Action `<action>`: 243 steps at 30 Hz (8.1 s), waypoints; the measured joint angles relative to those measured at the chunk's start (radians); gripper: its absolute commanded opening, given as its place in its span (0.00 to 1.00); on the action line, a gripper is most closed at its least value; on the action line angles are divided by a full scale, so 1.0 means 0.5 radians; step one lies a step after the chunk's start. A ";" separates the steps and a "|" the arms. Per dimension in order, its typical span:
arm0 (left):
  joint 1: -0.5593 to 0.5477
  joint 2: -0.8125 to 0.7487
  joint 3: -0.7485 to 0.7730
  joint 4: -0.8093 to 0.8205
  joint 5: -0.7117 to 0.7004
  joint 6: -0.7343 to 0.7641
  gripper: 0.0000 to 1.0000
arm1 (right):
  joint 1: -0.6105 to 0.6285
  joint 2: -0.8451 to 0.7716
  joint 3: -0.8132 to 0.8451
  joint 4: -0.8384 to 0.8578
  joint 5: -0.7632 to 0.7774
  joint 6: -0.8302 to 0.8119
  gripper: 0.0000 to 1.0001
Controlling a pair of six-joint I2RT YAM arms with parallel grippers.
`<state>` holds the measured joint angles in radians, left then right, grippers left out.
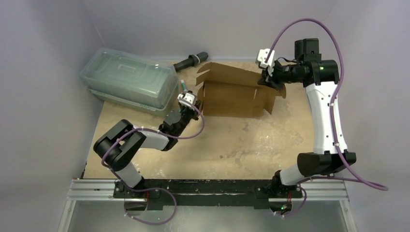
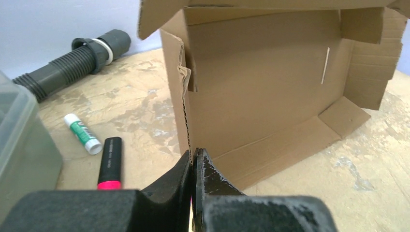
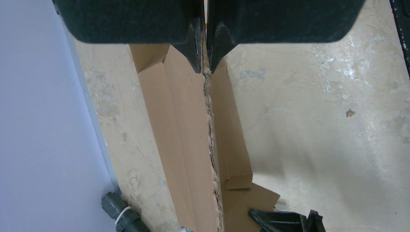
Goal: Fold the paper box
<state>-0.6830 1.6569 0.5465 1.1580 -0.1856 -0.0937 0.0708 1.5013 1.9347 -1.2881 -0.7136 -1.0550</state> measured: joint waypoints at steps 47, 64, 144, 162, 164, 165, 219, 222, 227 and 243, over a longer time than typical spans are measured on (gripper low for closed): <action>0.375 0.163 -0.024 -0.002 0.945 -0.546 0.66 | 0.019 -0.052 -0.310 -0.066 -0.004 -0.256 0.00; 0.406 0.393 0.175 0.078 0.632 -0.397 0.74 | 0.029 -0.063 -0.314 -0.072 -0.002 -0.263 0.00; 0.237 0.905 0.404 0.643 0.216 -0.167 0.87 | 0.168 -0.104 -0.340 -0.121 -0.028 -0.179 0.00; 0.218 1.062 0.568 0.675 0.027 -0.069 0.76 | 0.176 -0.053 -0.347 -0.118 -0.052 -0.154 0.00; 0.219 1.070 0.575 0.675 0.026 -0.046 0.67 | 0.176 -0.036 -0.346 -0.116 -0.069 -0.147 0.00; 0.220 1.073 0.575 0.675 0.027 -0.034 0.59 | 0.176 -0.030 -0.346 -0.115 -0.076 -0.142 0.00; 0.223 -1.604 -0.447 -0.298 0.637 0.098 0.82 | 0.040 -0.519 0.134 -0.166 -0.068 0.100 0.00; 0.079 -1.893 -0.491 -0.615 0.523 0.285 0.82 | 0.041 -0.652 0.129 -0.179 -0.091 0.140 0.00; 0.011 -1.971 -0.240 -1.279 0.504 0.368 0.83 | 0.041 -0.834 0.043 -0.200 -0.124 0.204 0.00; 0.011 -1.954 -0.007 -2.165 0.641 -0.433 0.83 | 0.043 -0.746 -0.282 -0.205 -0.178 0.183 0.00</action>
<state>-0.6777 0.6800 0.5430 0.0753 0.1349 -0.3099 0.0921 1.1282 1.7939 -1.3907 -0.8024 -0.9634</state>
